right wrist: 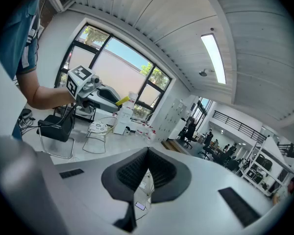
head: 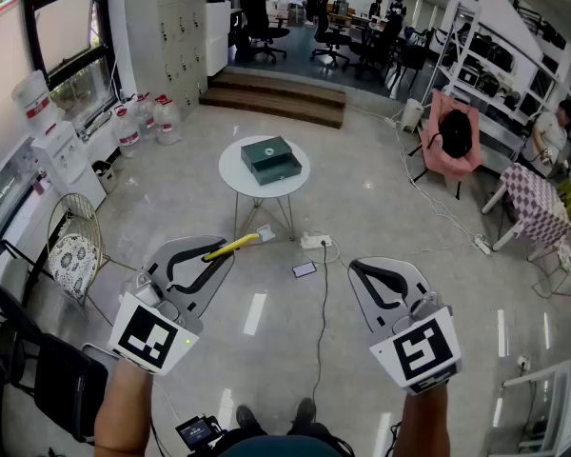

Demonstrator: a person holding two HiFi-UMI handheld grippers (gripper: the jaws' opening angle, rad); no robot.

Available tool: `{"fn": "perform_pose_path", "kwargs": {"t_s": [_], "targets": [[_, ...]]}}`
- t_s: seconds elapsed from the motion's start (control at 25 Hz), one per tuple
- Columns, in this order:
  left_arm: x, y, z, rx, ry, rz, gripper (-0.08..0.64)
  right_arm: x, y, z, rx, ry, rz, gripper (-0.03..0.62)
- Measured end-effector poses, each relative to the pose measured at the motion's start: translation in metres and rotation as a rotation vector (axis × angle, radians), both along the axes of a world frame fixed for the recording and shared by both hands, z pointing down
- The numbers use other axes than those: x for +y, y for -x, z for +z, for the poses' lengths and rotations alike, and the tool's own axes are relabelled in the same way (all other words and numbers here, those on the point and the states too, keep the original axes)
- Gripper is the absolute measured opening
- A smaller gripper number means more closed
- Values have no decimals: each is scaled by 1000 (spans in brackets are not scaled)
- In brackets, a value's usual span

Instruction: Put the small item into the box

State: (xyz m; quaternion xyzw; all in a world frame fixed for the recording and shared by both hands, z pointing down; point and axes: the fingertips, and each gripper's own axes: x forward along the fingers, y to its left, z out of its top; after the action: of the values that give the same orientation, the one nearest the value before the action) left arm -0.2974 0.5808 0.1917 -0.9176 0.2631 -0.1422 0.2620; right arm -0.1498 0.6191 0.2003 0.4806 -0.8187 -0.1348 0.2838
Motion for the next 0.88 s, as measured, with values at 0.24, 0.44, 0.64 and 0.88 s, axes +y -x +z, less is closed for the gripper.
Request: {"fn": "perform_pose_path", "kwargs": {"t_s": [0.24,0.44,0.64,0.88], "targets": [[-8,16,6,2,3,3,66,-7,14,5,4,3,7,37],[-11,21,4,6,-1,5,66,-11,18,3,5,-3,12,37],[-17,28,10,9,-4,8,66,-16,28,4,-36,-24,1,38],[-25,9,30,-1,0,-15,66,-31,5,20,-83,-45,-14,38]]}}
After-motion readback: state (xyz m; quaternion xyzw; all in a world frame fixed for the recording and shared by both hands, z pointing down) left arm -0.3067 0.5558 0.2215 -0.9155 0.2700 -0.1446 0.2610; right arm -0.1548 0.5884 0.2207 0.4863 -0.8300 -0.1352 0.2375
